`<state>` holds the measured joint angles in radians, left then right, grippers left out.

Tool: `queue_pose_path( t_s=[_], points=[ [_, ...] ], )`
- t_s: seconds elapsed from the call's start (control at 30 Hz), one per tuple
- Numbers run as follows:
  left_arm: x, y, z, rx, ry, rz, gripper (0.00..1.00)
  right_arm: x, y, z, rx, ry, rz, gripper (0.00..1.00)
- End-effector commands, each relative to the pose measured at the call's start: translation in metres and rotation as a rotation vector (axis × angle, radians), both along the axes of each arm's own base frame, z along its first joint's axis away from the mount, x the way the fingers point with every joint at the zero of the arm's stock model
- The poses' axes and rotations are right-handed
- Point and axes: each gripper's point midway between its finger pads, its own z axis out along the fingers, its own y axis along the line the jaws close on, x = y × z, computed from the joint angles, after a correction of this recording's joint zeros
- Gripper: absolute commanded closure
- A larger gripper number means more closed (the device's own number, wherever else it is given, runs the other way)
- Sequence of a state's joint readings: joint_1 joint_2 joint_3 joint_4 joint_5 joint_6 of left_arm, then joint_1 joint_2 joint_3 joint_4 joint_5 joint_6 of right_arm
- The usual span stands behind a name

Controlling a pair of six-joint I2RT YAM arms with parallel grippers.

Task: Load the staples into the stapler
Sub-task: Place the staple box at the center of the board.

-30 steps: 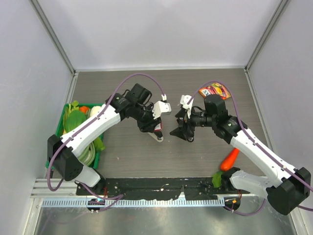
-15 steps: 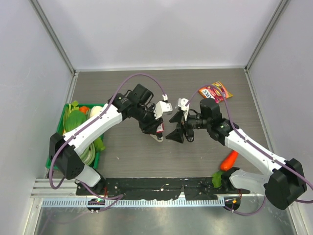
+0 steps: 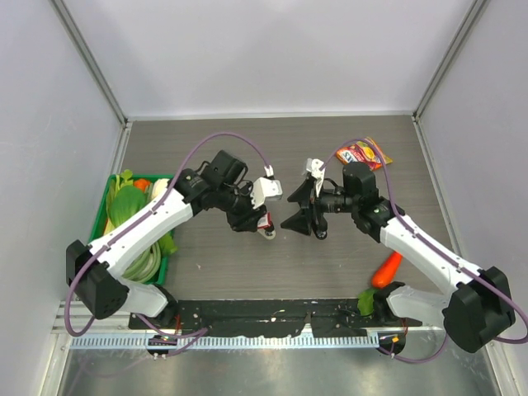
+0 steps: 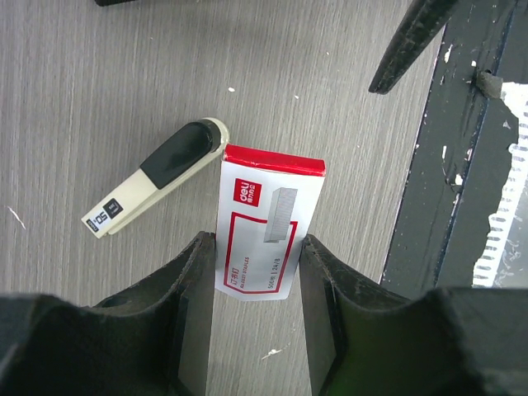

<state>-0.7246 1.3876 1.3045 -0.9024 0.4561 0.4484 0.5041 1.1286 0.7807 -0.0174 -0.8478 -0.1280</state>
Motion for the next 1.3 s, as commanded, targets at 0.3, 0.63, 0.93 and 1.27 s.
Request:
queue_pose_path(
  t_s=[0.3,0.63,0.93,1.27],
  points=[
    [-0.003,-0.001,-0.022,0.018,-0.065,-0.032,0.72,0.048,-0.041,0.035,-0.034,-0.092,-0.219,0.02],
    [-0.011,-0.057,-0.076,0.153,0.002,-0.055,0.72,0.097,-0.173,0.097,-0.073,-0.29,-0.835,0.02],
    [-0.01,-0.082,-0.131,0.294,0.049,-0.047,0.63,0.1,-0.177,0.086,-0.062,-0.263,-0.835,0.04],
    [-0.027,-0.084,-0.162,0.389,0.147,-0.108,0.46,0.098,-0.166,0.075,-0.049,-0.223,-0.776,0.05]
  ],
)
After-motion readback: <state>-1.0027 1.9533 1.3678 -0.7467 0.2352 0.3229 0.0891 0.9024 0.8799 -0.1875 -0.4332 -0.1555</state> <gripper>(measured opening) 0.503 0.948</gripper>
